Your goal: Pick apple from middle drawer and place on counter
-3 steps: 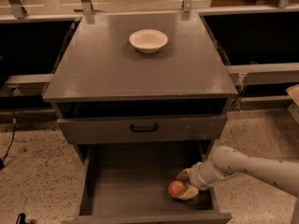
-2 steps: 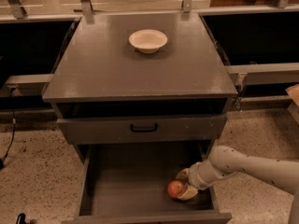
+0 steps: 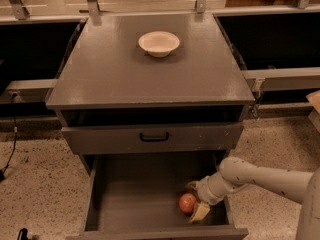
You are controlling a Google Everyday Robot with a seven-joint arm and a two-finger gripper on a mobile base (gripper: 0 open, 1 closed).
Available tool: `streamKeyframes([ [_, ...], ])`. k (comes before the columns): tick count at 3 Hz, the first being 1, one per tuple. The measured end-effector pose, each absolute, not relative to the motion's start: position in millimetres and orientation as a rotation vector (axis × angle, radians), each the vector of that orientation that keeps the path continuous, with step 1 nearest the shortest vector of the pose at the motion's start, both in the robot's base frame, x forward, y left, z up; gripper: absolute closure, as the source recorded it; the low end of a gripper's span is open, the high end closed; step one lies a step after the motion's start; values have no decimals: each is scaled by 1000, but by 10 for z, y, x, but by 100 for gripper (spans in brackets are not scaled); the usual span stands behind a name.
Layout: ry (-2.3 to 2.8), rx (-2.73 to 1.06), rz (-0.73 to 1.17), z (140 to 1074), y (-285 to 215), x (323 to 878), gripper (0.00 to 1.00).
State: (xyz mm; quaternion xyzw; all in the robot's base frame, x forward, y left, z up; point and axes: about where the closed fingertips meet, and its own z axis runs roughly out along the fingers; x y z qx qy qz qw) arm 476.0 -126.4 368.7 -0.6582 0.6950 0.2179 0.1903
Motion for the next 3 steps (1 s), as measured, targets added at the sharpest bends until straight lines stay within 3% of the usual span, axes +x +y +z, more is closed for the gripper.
streamKeyframes([
  [1, 1945, -1857, 623, 3668, -1215, 4756, 27],
  [3, 1909, -1842, 642, 3819, -1118, 4725, 72],
])
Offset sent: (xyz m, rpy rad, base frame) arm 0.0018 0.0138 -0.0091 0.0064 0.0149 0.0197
